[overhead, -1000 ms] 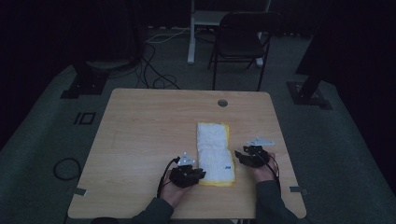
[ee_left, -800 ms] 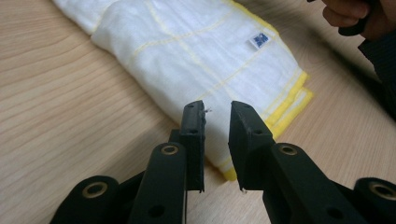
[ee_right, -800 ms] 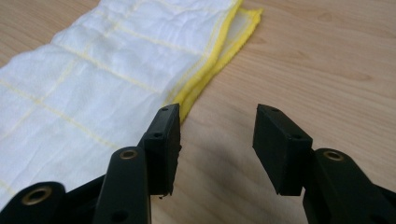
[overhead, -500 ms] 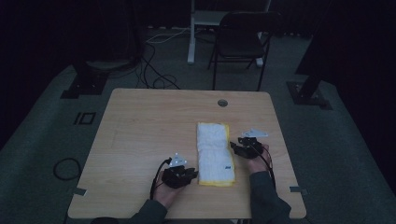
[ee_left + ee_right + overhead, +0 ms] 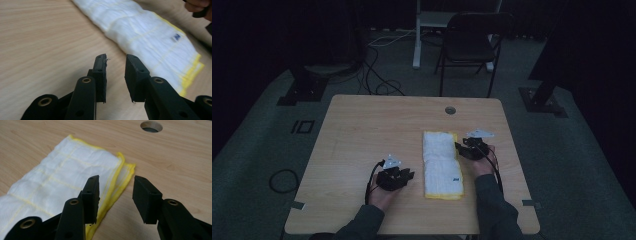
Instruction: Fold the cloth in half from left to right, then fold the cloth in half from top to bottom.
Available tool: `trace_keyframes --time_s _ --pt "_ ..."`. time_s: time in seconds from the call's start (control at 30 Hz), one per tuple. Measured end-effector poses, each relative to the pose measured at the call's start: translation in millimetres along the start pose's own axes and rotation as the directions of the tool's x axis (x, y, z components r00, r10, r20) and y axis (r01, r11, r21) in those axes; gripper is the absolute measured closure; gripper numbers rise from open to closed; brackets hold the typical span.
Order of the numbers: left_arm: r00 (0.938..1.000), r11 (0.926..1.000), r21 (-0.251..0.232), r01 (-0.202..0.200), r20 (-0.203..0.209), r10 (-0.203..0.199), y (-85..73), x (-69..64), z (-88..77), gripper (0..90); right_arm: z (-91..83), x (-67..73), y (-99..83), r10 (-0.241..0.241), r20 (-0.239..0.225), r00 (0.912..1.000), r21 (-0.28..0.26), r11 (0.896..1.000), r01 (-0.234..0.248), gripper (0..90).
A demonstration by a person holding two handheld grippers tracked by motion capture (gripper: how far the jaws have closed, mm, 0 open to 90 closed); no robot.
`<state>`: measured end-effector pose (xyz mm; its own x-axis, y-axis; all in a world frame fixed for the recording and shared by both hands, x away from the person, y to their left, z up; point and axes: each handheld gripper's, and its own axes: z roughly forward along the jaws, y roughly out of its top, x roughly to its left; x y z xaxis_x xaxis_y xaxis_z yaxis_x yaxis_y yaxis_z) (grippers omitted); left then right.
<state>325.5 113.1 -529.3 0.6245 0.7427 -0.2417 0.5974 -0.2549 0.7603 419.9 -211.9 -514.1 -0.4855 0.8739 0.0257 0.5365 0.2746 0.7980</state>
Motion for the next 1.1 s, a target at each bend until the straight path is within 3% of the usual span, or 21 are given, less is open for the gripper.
trace_keyframes --time_s 0.17,0.4,0.43,0.47,0.5,0.6,0.77,1.1 --pt "0.9997 1.0 -0.004 0.008 -0.021 -0.008 13.6 14.8 7.1 70.0 5.5 -2.2 6.5 0.016 0.0 0.9999 -0.01 1.0 -0.016 56.7" --pt "0.9991 0.9999 -0.016 0.004 -0.043 -0.005 33.2 22.9 21.3 67.3 13.3 -1.3 19.6 0.005 0.003 1.0 -0.018 1.0 -0.005 58.6" --pt "0.9988 0.9995 -0.028 0.012 -0.047 -0.013 41.7 25.7 27.0 67.0 15.7 -1.5 24.0 0.002 0.006 1.0 -0.019 1.0 -0.002 65.6" --pt "0.9988 0.9995 -0.028 0.012 -0.047 -0.013 41.7 25.7 27.0 66.7 15.7 -1.5 24.0 0.002 0.006 1.0 -0.019 1.0 -0.002 65.6" --pt "0.9986 0.9995 -0.032 0.007 -0.052 -0.009 48.4 27.2 31.7 66.3 18.2 -1.7 28.2 -0.006 0.011 0.9999 -0.018 1.0 0.006 73.2" --pt "0.9984 0.9993 -0.037 0.003 -0.056 -0.005 55.6 28.6 37.4 65.3 19.8 -2.0 32.1 -0.013 0.016 0.9998 -0.025 1.0 0.014 77.5" --pt "0.9975 0.9994 -0.031 0.015 -0.069 -0.017 73.4 35.2 56.7 64.5 32.7 -4.6 42.1 -0.007 0.024 0.9997 0.007 1.0 0.007 72.2" --pt "0.9963 0.9998 0.005 0.019 -0.084 -0.019 87.6 38.8 80.6 64.0 61.3 -9.3 50.7 0.014 0.042 0.999 0.083 0.996 -0.017 74.5"
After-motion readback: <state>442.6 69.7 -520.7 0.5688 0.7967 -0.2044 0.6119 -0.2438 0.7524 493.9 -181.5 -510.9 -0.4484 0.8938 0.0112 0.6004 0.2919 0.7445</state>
